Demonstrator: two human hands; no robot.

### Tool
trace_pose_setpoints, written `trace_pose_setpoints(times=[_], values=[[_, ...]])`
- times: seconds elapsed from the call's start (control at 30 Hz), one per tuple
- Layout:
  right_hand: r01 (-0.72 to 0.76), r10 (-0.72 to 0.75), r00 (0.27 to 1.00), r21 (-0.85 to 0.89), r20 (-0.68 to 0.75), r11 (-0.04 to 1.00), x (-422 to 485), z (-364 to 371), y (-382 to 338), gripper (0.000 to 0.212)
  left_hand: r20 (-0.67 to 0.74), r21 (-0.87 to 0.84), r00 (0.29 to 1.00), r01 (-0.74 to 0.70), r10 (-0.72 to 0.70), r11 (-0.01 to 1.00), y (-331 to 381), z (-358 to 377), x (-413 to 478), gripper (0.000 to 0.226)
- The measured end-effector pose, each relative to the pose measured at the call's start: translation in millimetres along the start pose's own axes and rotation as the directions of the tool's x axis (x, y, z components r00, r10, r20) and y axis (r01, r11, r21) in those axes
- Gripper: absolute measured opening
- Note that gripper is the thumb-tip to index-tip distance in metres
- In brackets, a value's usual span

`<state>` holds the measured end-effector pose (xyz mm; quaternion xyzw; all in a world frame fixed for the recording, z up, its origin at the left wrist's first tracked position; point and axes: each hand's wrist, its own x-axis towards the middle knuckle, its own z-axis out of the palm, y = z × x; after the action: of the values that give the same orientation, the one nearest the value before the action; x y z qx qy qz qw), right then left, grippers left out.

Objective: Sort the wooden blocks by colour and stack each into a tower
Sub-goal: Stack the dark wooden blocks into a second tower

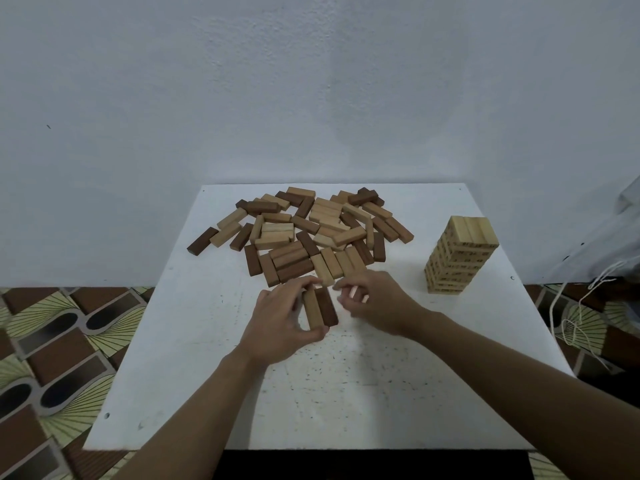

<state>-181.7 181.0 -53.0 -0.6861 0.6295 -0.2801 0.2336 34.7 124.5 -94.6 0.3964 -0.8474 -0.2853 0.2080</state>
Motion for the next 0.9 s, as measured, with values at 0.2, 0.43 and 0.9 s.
trace_pose_setpoints(times=[0.2,0.43,0.9], values=[[0.133,-0.137,0.991,-0.278,0.004,0.951,9.5,12.9,2.2,0.037,-0.093,-0.104,0.996,0.005,-0.015,0.995,-5.2,-2.2,-2.8,0.072],[0.112,-0.12,0.993,-0.244,-0.015,0.963,-7.4,19.6,-1.4,0.031,-0.111,-0.178,0.993,0.012,-0.032,0.984,-10.0,-9.0,-2.6,0.071],[0.04,-0.04,0.999,-0.007,0.012,0.999,6.1,14.1,-1.0,0.051,0.102,-0.189,0.992,0.094,-0.076,0.977,-16.3,-21.4,9.6,0.082]])
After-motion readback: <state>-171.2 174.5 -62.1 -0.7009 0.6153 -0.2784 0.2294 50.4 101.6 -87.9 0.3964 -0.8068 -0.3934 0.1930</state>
